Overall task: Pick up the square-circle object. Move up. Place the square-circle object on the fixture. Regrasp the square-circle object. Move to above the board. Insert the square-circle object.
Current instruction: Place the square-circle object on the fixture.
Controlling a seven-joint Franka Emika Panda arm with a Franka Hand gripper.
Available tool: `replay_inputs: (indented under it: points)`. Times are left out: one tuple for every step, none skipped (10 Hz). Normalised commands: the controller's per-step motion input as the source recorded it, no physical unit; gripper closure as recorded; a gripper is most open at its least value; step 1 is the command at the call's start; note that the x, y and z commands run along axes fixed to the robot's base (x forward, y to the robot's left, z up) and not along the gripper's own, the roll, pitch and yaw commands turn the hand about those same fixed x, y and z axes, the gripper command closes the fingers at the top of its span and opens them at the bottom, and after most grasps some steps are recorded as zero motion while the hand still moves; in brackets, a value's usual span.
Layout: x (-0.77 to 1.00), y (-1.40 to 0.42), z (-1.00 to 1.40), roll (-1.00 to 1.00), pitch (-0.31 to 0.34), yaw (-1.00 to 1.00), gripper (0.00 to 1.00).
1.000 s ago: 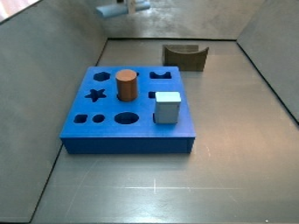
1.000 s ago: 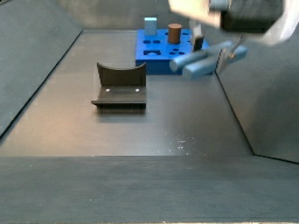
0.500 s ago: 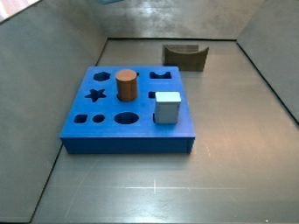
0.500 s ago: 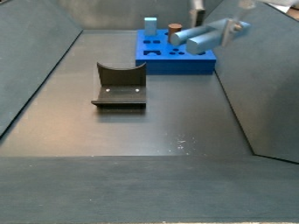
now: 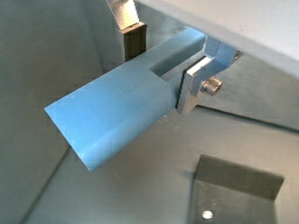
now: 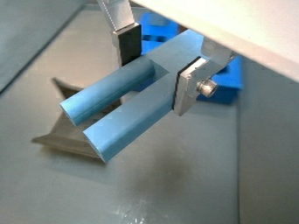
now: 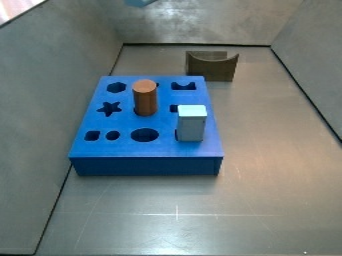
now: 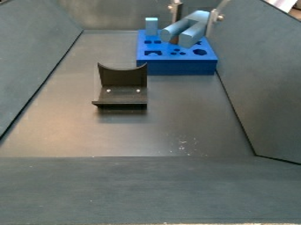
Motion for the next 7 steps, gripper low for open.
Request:
replay_inputs:
  points:
    - [1.0,-0.15,0.03,0.17,0.124,1.0,1.0]
    - [1.0,-0.13,0.03,0.2,0.145,1.0,1.0]
    - [1.0,-0.12,0.03,0.21,0.169,1.0,1.0]
    - [1.0,-0.11,0.03,0.24,0.202,1.0,1.0]
    - [1.0,-0.1,0.02,0.22,0.168,0.75,1.0]
    - [1.0,-0.09,0.02,0.18,0.131,0.52,1.0]
    - [1.0,-0.07,0.01,0.15,0.097,0.3,1.0]
